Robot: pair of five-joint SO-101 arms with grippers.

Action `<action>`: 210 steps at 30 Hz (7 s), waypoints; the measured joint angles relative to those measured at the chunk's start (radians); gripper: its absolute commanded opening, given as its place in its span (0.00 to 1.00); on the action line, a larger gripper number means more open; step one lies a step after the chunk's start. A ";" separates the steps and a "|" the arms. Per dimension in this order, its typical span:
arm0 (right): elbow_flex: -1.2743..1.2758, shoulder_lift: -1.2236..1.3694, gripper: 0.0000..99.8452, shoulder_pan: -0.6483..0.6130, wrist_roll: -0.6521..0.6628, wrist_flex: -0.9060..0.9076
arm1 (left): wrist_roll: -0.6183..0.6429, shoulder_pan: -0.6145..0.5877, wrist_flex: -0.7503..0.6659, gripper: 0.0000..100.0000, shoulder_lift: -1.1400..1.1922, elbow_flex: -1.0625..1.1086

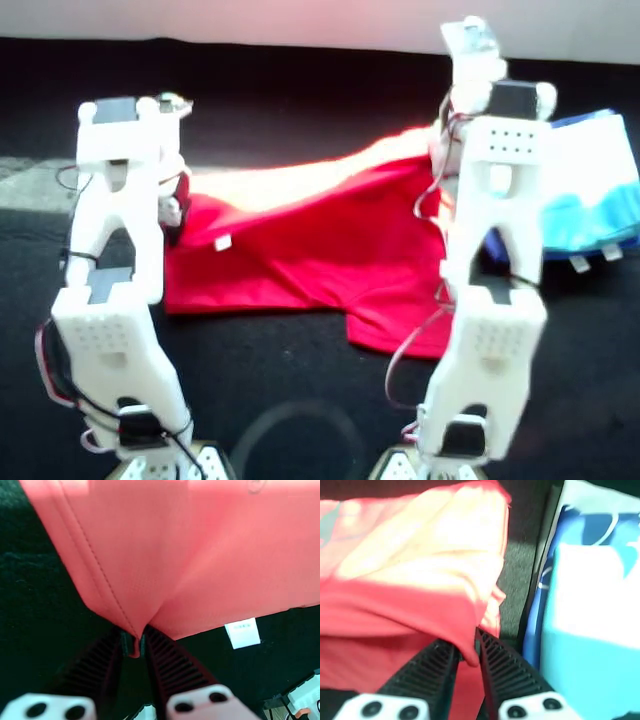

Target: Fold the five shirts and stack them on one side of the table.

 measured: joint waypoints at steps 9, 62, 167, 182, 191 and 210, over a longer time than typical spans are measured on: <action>0.872 -0.523 0.01 0.000 0.000 -0.218 | -0.046 0.000 -0.017 0.01 -0.100 0.203; 1.751 -0.928 0.02 0.097 0.074 -0.537 | -0.046 -0.002 -0.281 0.01 -0.146 0.569; -0.598 0.255 0.01 -0.074 -0.060 0.000 | 0.157 0.190 -0.566 0.01 -0.173 0.661; -0.037 -0.078 0.01 -0.087 -0.060 0.000 | 0.152 0.270 -0.463 0.01 -0.172 0.634; 0.439 -0.275 0.01 -0.199 -0.060 -0.094 | 0.155 0.285 -0.356 0.01 -0.425 0.644; 1.462 -0.548 0.01 -0.308 -0.060 -0.720 | 0.157 0.071 -0.829 0.01 -0.413 0.993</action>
